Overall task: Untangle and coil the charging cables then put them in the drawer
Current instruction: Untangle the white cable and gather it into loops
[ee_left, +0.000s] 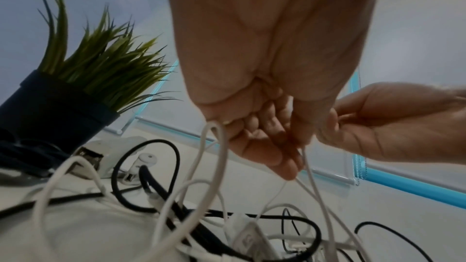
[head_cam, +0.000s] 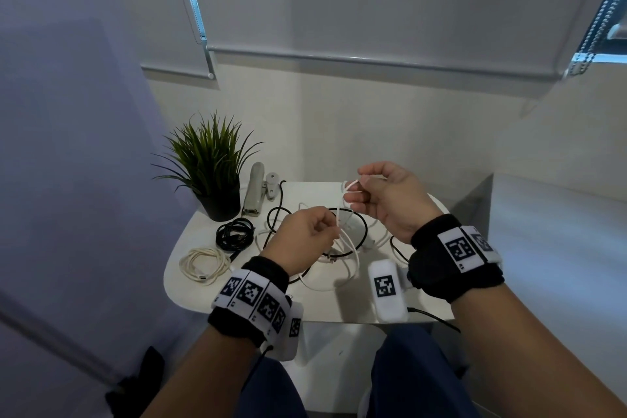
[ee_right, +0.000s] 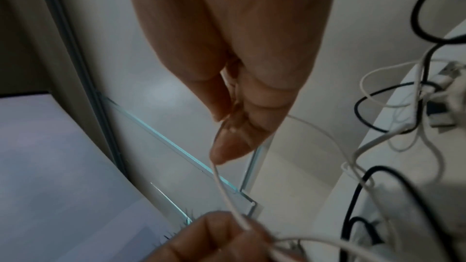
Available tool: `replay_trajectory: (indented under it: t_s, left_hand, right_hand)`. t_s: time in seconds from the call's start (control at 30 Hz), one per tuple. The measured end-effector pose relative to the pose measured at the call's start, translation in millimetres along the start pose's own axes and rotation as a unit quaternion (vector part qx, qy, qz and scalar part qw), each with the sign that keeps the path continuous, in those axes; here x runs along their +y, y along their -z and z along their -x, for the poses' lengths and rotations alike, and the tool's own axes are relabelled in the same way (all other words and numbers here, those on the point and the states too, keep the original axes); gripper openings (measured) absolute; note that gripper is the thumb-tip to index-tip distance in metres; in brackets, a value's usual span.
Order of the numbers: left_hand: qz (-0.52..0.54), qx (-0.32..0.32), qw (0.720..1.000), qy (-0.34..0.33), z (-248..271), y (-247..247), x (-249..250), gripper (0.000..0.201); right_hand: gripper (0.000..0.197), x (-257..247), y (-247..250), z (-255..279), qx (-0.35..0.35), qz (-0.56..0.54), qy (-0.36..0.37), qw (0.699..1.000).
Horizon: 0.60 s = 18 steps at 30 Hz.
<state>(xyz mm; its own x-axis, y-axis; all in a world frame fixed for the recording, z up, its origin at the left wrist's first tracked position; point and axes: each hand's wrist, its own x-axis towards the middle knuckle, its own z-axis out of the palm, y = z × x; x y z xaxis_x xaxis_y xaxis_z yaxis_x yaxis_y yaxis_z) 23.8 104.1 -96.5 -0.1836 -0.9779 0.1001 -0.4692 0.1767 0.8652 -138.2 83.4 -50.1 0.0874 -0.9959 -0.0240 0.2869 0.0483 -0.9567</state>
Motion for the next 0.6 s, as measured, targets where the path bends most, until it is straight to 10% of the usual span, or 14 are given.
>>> replay_trajectory:
  t_s: [0.1,0.2,0.33,0.6]
  left_hand:
    - [0.032,0.059,0.997,0.036,-2,2,-6,0.016]
    - [0.088,0.098,0.990,0.051,-4,5,-4,0.016]
    - [0.141,0.110,0.982,0.054,-6,6,-3,0.018]
    - [0.123,0.077,0.989,0.040,-1,13,0,0.014]
  right_hand:
    - [0.017,12,12,-2,0.032,0.158,0.006,0.987]
    - [0.019,24,25,-3,0.015,0.463,0.015,0.886]
    - [0.014,35,26,-2,-0.067,0.592,-0.050,0.801]
    - [0.012,27,22,-7,-0.007,0.617,-0.021,0.787]
